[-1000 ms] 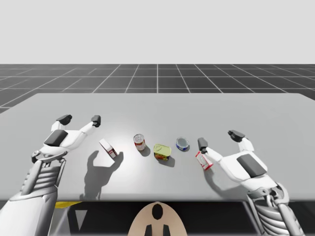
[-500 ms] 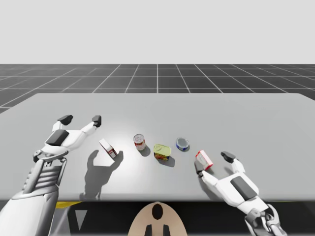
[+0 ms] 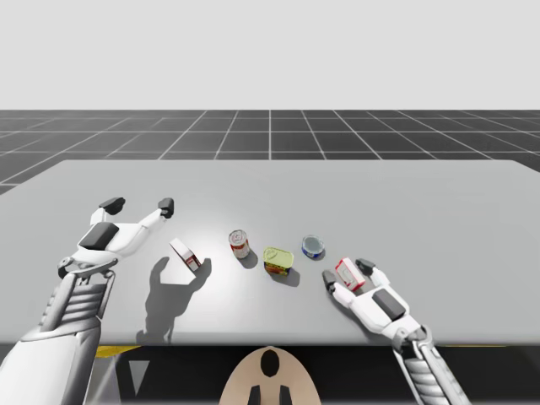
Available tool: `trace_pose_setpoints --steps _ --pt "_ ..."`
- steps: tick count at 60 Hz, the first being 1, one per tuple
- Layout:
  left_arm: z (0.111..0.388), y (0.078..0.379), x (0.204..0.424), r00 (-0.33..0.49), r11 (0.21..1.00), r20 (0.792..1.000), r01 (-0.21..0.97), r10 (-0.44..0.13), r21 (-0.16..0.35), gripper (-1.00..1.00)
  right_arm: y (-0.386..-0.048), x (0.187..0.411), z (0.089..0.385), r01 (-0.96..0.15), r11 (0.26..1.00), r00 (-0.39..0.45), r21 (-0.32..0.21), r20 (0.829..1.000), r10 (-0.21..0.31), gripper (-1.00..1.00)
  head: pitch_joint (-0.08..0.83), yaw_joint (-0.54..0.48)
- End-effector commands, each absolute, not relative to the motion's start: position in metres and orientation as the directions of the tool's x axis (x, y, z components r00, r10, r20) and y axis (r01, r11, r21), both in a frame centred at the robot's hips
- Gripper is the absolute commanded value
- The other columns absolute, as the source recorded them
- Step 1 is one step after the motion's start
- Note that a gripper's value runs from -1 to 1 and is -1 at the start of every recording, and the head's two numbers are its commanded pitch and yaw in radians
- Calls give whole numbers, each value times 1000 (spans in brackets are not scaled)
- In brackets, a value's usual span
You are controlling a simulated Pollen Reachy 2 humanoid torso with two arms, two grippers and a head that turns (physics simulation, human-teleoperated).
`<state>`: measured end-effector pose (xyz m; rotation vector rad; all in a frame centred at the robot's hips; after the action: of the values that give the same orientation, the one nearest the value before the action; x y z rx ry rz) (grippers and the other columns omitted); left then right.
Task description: Pick up the gelatin box and lift it.
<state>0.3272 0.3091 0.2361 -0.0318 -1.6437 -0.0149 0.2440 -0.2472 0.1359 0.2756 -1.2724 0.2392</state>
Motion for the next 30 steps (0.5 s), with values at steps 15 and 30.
trace_pose_setpoints --steps 15,30 --pt "236 310 328 -74 1000 997 29 12 -10 -1000 -245 242 132 -330 938 283 105 959 -8 1000 664 -372" --pt "235 309 328 -69 1000 998 29 11 -9 -1000 -244 240 131 -338 936 283 103 959 -4 1000 455 -371"
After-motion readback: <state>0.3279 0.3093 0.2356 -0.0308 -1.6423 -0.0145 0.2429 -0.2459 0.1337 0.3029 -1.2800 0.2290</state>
